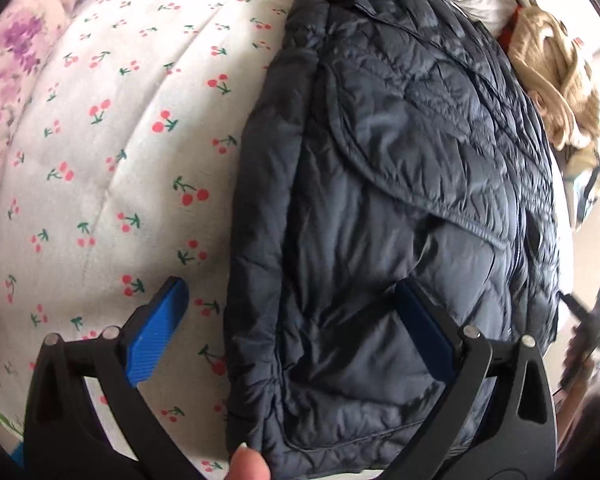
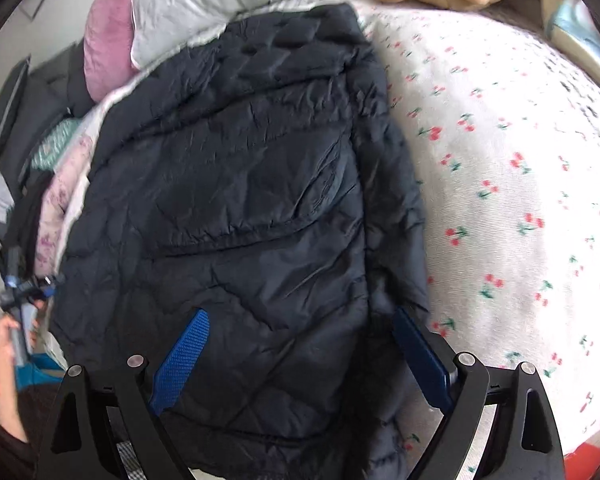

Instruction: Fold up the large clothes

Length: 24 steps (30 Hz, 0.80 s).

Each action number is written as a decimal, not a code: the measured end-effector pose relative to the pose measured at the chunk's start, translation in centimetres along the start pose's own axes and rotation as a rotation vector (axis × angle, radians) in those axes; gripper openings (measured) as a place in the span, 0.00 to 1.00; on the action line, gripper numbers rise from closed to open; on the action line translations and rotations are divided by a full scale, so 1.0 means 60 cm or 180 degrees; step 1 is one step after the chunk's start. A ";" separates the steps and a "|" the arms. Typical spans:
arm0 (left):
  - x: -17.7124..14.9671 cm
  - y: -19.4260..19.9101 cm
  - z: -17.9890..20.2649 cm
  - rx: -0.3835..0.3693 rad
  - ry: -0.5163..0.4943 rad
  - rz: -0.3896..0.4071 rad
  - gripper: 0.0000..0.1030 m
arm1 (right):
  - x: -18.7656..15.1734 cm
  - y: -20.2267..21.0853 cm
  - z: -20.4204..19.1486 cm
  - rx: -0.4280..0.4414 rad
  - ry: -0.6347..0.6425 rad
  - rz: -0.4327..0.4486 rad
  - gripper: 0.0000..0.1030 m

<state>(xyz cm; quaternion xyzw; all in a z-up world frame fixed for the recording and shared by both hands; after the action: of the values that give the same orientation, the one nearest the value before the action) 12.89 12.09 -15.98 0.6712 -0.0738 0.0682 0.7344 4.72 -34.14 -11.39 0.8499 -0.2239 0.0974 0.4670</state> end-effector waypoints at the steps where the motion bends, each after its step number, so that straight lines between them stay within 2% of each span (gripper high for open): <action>1: -0.005 -0.001 0.003 0.0033 -0.0062 0.0040 0.99 | 0.001 0.011 0.005 0.0029 -0.0045 0.0067 0.91; 5: -0.008 -0.007 0.015 0.0216 -0.0334 0.0039 0.99 | -0.004 0.028 0.051 0.0157 -0.0433 0.0167 0.91; 10: -0.012 -0.004 0.018 0.0235 -0.0364 0.0001 0.99 | -0.014 0.019 0.063 0.0783 -0.0755 0.0114 0.91; 12: -0.014 -0.004 0.023 0.0232 -0.0337 0.0037 0.99 | -0.020 0.015 0.064 0.0789 -0.0707 0.0103 0.91; 16: -0.032 0.000 0.025 0.0250 -0.0367 0.0126 0.99 | -0.029 0.005 0.052 0.0592 -0.0412 0.0036 0.91; 19: -0.040 0.004 0.034 0.0112 -0.0406 0.0110 0.97 | -0.035 -0.002 0.042 0.0431 -0.0258 -0.0017 0.92; 24: -0.062 0.014 0.063 -0.0243 -0.0370 0.0037 0.87 | -0.039 -0.026 0.016 0.0441 -0.0197 -0.0105 0.93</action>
<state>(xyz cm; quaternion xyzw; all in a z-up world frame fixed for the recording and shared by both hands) 9.01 8.38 -15.59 0.6451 -0.1228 0.0305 0.7536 3.33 -33.52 -13.95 0.8863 -0.2169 0.0786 0.4015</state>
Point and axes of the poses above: each gripper's, at about its wrist camera, not at the fingertips, and y roughly against the way its jaws point, z to its right, x to its top, the point moved 5 cm from there along -y, roughly the way its jaws point, and after that the axes turned 15 degrees about x, right-handed, at the moved point
